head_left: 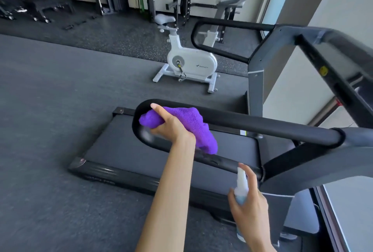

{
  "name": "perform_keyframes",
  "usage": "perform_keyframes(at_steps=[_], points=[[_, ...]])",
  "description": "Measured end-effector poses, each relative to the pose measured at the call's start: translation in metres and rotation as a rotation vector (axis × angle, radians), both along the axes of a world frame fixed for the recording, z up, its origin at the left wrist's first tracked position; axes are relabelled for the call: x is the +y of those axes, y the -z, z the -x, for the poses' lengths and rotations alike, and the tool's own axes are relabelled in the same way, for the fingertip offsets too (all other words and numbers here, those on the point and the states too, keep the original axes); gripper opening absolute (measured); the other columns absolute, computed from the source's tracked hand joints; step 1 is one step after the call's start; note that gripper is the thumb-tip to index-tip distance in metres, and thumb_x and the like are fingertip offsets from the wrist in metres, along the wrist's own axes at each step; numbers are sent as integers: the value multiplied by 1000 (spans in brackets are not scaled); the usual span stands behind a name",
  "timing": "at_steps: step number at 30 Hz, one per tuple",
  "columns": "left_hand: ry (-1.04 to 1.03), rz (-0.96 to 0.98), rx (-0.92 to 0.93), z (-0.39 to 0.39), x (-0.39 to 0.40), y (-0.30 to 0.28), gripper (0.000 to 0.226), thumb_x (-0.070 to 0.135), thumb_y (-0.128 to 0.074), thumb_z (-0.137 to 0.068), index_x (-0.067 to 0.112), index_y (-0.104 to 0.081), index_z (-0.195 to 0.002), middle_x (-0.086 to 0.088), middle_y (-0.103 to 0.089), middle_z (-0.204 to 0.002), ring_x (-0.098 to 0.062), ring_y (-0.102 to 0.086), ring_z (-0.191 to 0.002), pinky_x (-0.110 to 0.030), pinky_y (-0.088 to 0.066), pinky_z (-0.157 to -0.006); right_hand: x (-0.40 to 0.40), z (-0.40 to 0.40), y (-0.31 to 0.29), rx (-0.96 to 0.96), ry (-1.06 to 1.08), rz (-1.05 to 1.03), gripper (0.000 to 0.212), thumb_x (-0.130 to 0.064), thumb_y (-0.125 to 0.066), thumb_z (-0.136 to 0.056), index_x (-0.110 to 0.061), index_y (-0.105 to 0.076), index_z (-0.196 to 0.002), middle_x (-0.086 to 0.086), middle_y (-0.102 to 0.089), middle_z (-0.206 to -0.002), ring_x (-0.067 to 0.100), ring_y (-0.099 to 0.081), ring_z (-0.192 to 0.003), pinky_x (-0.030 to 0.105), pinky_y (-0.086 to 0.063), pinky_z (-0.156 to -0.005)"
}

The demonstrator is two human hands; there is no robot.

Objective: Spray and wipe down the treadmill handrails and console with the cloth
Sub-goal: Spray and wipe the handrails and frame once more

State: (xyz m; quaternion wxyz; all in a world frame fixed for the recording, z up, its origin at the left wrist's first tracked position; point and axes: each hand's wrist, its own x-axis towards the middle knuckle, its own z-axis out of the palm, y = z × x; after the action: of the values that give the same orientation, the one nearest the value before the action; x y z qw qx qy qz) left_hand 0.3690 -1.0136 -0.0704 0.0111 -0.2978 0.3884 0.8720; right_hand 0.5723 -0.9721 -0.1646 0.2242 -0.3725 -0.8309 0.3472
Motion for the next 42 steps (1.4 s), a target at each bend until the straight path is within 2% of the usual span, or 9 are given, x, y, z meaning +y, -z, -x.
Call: perform_keyframes(at_steps=[6, 10, 14, 21, 25, 30, 35, 38, 42], points=[[-29, 47, 36, -15, 25, 5, 54, 53, -67, -81, 25, -38, -117, 20, -57, -95, 14, -57, -71, -11, -44, -66, 10, -7, 2, 9, 47, 7, 70, -5, -65, -77, -44, -39, -130, -21, -53, -64, 10, -56, -58, 26, -41, -55], [42, 47, 6, -36, 50, 9, 69, 56, -70, -76, 15, -45, -125, 11, -63, -100, -4, -63, -82, -26, -49, -78, 15, -17, 7, 39, 76, 31, 71, -7, -62, -79, -49, -36, -129, -17, -58, -68, 13, -55, -56, 22, -38, -51], [74, 88, 50, -60, 77, 14, 59, 48, -71, -79, 13, -53, -123, 17, -63, -89, 13, -59, -62, -9, -45, -53, 26, -36, 11, 42, 136, 54, 72, -8, -61, -81, -55, -31, -127, -17, -58, -67, 11, -56, -57, 18, -37, -49], [183, 88, 134, -114, 122, 15, 54, 44, -71, -82, 11, -55, -122, 6, -68, -106, 6, -65, -80, -9, -51, -69, 49, -66, 13, 55, 247, 41, 72, -10, -65, -81, -54, -32, -126, -10, -61, -76, 9, -56, -61, 24, -39, -53], [241, 57, 168, -143, 149, 12, 54, 39, -69, -84, 15, -49, -128, 13, -64, -108, 11, -64, -85, -4, -48, -71, 63, -91, 8, 85, 308, 20, 70, -10, -67, -82, -50, -34, -129, -9, -63, -88, 12, -56, -62, 29, -45, -59], [340, -4, 127, -173, 171, 3, 60, 46, -71, -80, 24, -45, -130, 26, -60, -102, 20, -59, -79, -6, -48, -74, 77, -124, 4, 94, 412, -13, 67, -7, -67, -81, -44, -39, -130, -10, -59, -81, 9, -57, -61, 28, -40, -55], [418, -91, 70, -161, 158, 5, 67, 54, -70, -77, 14, -54, -128, 1, -67, -120, -18, -66, -106, -40, -48, -99, 78, -130, 1, 124, 440, -23, 67, -5, -68, -81, -43, -40, -129, -14, -56, -75, 13, -57, -61, 31, -40, -55], [359, -44, 57, -135, 137, 8, 67, 57, -70, -76, 10, -57, -122, -2, -69, -115, -20, -68, -101, -41, -51, -95, 75, -114, 0, 127, 401, -29, 67, -6, -67, -81, -45, -38, -128, -20, -56, -75, 7, -57, -63, 27, -40, -54], [262, 81, 80, -90, 95, 13, 67, 59, -70, -75, 9, -57, -118, -1, -69, -110, -19, -68, -96, -40, -53, -92, 64, -80, 1, 139, 306, -22, 65, -8, -66, -81, -43, -37, -128, -9, -60, -78, 21, -54, -64, 35, -46, -61]])
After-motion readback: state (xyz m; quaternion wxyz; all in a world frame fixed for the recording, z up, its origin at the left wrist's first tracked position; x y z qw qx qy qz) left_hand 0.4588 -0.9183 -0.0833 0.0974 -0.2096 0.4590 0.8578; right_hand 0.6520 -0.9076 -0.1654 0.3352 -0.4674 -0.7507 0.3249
